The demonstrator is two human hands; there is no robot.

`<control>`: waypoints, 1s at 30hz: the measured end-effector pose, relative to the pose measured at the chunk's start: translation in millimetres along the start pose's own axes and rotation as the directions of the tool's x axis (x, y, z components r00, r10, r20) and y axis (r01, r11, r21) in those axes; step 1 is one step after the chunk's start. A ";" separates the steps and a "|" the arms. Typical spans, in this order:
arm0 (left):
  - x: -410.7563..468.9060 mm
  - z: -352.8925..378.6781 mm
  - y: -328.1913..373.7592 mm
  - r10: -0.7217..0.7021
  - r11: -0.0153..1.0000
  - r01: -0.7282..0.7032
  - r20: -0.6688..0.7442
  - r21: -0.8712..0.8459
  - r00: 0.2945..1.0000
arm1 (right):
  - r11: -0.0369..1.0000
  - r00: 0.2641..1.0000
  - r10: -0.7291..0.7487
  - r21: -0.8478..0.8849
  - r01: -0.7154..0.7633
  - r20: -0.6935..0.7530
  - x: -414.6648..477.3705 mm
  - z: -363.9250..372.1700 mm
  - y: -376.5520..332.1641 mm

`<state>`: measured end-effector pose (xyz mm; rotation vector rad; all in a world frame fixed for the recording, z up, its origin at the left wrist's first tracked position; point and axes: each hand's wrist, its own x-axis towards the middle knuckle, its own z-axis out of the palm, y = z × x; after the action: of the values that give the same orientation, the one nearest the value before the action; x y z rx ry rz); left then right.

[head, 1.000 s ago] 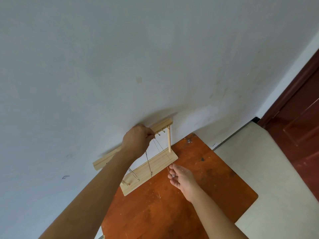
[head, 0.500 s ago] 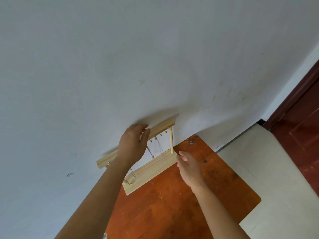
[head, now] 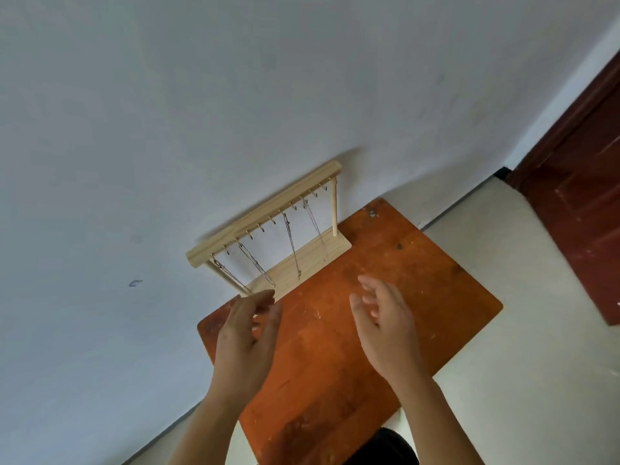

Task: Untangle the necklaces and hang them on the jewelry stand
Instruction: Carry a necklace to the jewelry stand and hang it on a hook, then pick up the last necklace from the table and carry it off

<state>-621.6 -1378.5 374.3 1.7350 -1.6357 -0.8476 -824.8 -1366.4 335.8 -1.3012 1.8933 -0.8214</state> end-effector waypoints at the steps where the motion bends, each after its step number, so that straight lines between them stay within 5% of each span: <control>1: -4.0 -2.1 -6.3 -0.002 1.000 0.001 0.029 0.006 1.000 | 1.000 1.000 0.019 -0.025 -0.018 0.020 -8.7 3.5 2.6; 9: -11.9 -35.0 -22.6 0.083 0.988 -0.044 0.274 -0.146 0.958 | 0.983 0.939 0.185 0.051 -0.177 -0.290 -89.2 4.3 -19.1; 18: -67.2 -37.2 -58.4 0.235 0.967 -0.112 0.631 -0.228 0.739 | 0.857 0.547 0.510 0.335 -0.392 -0.664 -312.8 53.5 -12.6; 25: -225.6 -9.5 -32.3 0.308 0.943 -0.215 0.906 -0.252 0.290 | 0.684 0.179 0.672 0.510 -0.522 -0.718 -502.3 118.3 -4.2; 30: -391.8 -29.4 4.1 0.416 0.844 -0.331 0.905 -0.421 -0.091 | 0.643 -0.215 0.602 0.627 -0.440 -0.769 -659.3 133.9 -30.0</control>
<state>-615.0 -987.7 414.0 0.1404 -2.6818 -2.0245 -527.2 -766.4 406.0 0.7448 2.9270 -1.4396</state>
